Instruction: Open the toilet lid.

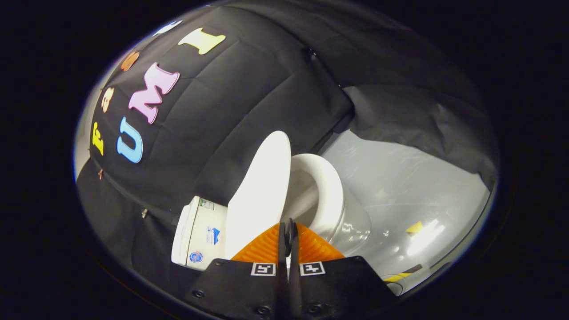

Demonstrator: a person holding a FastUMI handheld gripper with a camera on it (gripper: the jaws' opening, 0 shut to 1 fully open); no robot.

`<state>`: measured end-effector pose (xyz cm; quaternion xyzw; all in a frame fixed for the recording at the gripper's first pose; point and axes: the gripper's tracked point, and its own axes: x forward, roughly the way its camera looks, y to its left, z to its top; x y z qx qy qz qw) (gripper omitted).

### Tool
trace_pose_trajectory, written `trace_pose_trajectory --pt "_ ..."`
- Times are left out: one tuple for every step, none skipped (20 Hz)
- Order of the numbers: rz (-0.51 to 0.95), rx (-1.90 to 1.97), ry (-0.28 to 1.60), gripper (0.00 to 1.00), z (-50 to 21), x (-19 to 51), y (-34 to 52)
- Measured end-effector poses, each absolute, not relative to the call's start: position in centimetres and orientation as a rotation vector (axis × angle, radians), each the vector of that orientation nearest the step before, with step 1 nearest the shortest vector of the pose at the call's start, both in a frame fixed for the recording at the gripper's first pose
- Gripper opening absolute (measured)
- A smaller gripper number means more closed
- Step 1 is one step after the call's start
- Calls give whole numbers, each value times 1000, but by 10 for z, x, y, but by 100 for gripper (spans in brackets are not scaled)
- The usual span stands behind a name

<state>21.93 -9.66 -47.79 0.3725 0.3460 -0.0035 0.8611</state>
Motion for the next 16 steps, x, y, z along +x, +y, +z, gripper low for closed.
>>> trace_pose_trajectory --pt "-8 766 718 5 -467 221 -93" --pt "-7 751 712 5 -456 223 -88" --pt "-8 737 703 5 -446 224 -83" --pt "-11 722 696 5 -435 223 -78" --pt "-13 701 689 5 -424 224 -72" --pt "-16 677 683 5 -415 225 -64" --pt "-16 647 675 5 -404 227 -57" --pt "-16 614 667 5 -392 227 -49" --pt "-16 585 659 5 -382 229 -42" --pt "-17 558 651 5 -372 230 -35" --pt "-19 530 647 5 -363 231 -28" --pt "-23 497 644 5 -356 231 -22" --pt "-33 461 641 5 -351 232 -17" --pt "-46 434 637 5 -346 233 -12" --pt "-60 414 632 5 -340 234 -7" --pt "-72 401 626 5 -334 235 -3"
